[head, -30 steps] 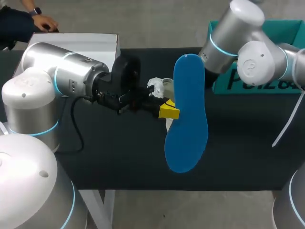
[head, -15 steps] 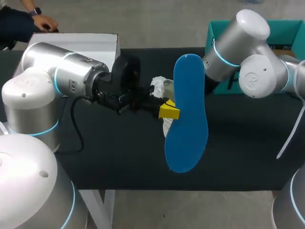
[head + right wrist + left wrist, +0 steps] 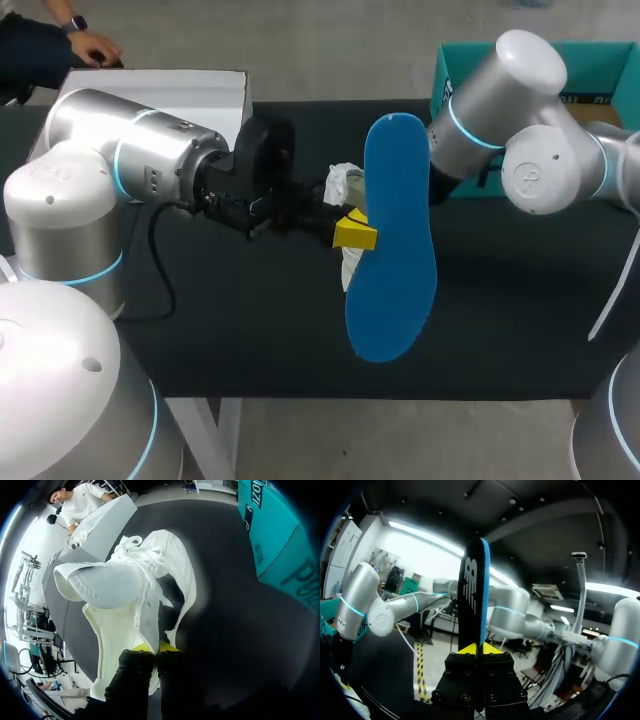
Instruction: Take the shoe out of the shoebox, open the shoe tongue, remove and reinsert the insole, then place the shoe into the shoebox
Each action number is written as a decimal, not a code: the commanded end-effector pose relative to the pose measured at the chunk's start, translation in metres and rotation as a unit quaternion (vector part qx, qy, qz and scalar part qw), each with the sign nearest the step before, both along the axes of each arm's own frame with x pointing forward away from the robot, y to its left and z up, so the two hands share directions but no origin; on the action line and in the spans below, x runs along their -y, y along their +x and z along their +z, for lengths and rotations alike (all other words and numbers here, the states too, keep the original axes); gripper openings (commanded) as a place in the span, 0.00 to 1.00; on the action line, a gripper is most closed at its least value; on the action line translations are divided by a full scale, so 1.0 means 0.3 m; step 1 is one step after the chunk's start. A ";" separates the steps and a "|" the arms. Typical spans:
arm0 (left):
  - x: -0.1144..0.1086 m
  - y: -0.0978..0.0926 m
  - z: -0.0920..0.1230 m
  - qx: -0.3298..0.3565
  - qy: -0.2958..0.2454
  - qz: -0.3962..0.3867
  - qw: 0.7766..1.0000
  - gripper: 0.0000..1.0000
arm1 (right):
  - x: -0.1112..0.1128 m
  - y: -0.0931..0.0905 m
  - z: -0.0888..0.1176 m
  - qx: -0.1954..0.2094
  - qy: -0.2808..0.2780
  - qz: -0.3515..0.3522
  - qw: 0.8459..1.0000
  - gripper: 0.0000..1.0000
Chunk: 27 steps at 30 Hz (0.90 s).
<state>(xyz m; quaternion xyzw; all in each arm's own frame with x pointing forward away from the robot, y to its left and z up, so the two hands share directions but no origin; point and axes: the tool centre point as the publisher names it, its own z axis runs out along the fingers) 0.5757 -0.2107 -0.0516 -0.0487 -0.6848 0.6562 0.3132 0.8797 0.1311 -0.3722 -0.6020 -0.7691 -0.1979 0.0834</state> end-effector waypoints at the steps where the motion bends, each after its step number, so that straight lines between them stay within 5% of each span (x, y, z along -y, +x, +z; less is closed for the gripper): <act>1: 0.005 -0.001 -0.001 0.000 0.000 0.001 1.000 0.00 | -0.007 0.004 0.003 -0.010 -0.007 -0.001 1.000 1.00; 14: 0.005 -0.001 -0.001 0.000 0.000 0.001 1.000 0.00 | 0.024 -0.033 0.115 -0.043 0.046 0.004 0.998 1.00; 27: 0.005 -0.001 -0.001 0.000 0.000 0.001 1.000 0.00 | 0.024 -0.033 0.115 -0.043 0.046 0.004 0.998 1.00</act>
